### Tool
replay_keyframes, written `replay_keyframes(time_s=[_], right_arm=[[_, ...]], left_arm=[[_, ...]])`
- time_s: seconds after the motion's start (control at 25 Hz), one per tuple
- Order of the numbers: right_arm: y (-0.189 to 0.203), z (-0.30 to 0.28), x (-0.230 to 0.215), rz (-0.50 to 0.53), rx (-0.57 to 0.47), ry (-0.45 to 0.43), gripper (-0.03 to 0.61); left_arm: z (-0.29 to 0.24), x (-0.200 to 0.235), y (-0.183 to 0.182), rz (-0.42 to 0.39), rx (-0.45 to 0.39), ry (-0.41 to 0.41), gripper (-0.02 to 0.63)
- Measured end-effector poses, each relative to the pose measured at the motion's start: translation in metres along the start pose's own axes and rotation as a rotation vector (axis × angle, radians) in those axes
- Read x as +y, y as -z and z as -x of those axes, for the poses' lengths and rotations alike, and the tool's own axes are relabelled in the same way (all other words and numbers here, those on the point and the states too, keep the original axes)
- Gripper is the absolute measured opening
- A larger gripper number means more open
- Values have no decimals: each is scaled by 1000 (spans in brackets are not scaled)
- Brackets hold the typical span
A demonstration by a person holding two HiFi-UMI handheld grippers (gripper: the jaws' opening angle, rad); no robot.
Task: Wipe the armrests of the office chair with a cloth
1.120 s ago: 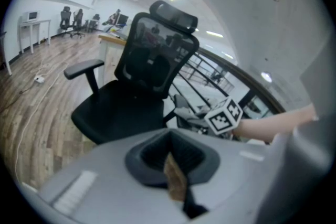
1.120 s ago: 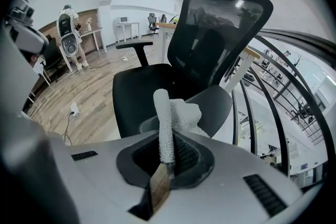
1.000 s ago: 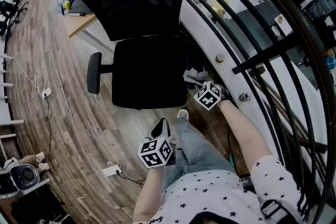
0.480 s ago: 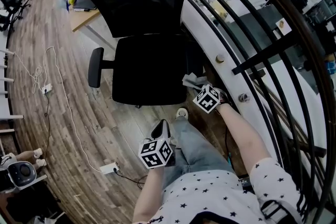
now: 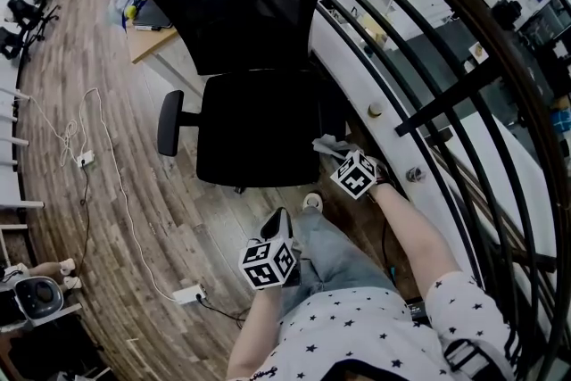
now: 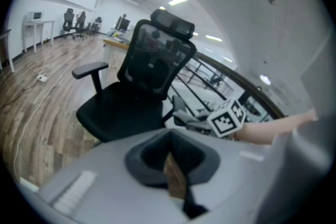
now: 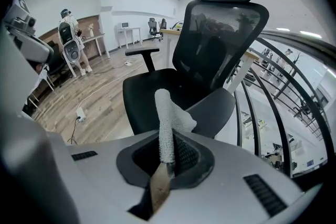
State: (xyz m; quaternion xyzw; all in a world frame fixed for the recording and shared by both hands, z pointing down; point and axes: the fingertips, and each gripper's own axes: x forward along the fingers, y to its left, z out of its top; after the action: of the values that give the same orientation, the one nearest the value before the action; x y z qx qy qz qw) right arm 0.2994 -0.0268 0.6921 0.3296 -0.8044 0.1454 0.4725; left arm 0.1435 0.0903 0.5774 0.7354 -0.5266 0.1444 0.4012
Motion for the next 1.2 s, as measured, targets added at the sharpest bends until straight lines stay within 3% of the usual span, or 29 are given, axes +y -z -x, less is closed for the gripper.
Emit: replay_keyframes(time_s=[0.44,1.2], right_arm=[[-48,40,1,5,-120,33,25],[-138,121,4,-97,-373,26,25]], left_arm=[[7,11,-40,24,-63,-12,8],[1,16,-121,-8,-177,-8,8]])
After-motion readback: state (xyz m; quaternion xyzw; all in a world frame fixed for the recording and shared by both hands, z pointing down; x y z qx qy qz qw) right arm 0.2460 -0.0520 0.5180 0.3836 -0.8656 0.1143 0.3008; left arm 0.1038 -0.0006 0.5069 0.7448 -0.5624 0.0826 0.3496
